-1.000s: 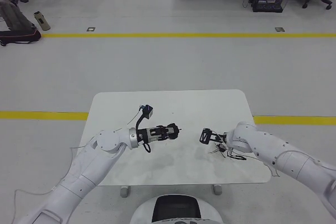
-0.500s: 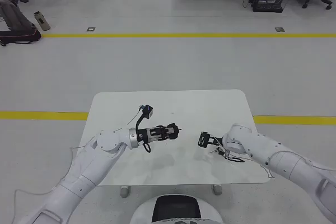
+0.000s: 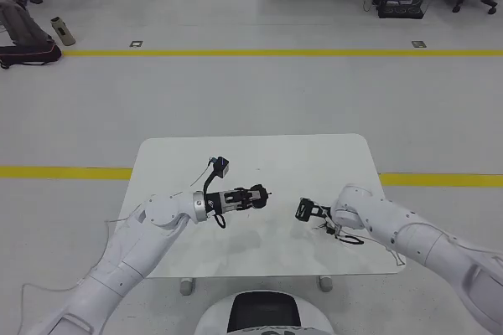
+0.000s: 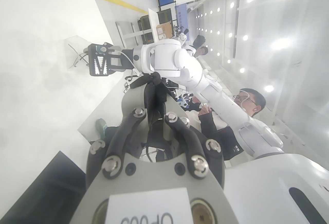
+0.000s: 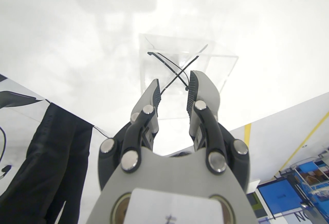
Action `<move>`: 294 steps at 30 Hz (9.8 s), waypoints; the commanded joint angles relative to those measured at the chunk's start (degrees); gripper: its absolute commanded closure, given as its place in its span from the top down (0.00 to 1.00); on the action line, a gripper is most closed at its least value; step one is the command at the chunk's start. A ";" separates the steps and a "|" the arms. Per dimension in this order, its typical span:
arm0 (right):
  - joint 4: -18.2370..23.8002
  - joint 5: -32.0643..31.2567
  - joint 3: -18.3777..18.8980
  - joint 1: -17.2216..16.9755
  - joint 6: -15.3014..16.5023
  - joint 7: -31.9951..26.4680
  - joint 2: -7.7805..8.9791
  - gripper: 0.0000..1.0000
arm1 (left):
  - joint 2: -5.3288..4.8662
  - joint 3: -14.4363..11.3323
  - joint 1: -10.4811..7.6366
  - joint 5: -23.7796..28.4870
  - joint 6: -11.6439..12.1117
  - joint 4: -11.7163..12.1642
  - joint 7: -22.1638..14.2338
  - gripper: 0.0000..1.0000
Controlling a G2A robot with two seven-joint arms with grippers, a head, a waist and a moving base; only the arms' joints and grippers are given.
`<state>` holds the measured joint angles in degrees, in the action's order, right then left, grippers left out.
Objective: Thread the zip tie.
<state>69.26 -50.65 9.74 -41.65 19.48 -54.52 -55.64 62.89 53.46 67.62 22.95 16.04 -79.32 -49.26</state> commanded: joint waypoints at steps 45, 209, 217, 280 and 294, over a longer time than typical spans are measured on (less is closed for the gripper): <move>-9.52 2.26 0.00 -0.04 0.00 0.59 -4.98 0.00 | 0.00 0.00 0.00 0.00 0.00 0.00 0.00 0.00; 27.24 77.99 43.11 -30.22 0.00 42.57 17.68 0.00 | 0.00 0.00 0.00 0.00 0.00 0.00 0.00 0.00; 30.57 76.55 48.31 -36.05 0.00 44.40 16.02 0.00 | 0.00 0.00 0.00 0.00 0.00 0.00 0.00 0.00; 27.30 82.58 68.14 -49.17 0.00 18.69 5.04 0.00 | 0.00 0.00 0.00 0.00 0.00 0.00 0.00 0.00; 29.93 75.68 69.84 -56.04 0.00 26.98 -0.53 0.00 | 0.00 0.00 0.00 0.00 0.00 0.00 0.00 0.00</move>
<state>98.80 26.46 79.83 -97.79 19.48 -28.61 -55.79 62.89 53.46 67.62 22.95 16.04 -79.32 -49.26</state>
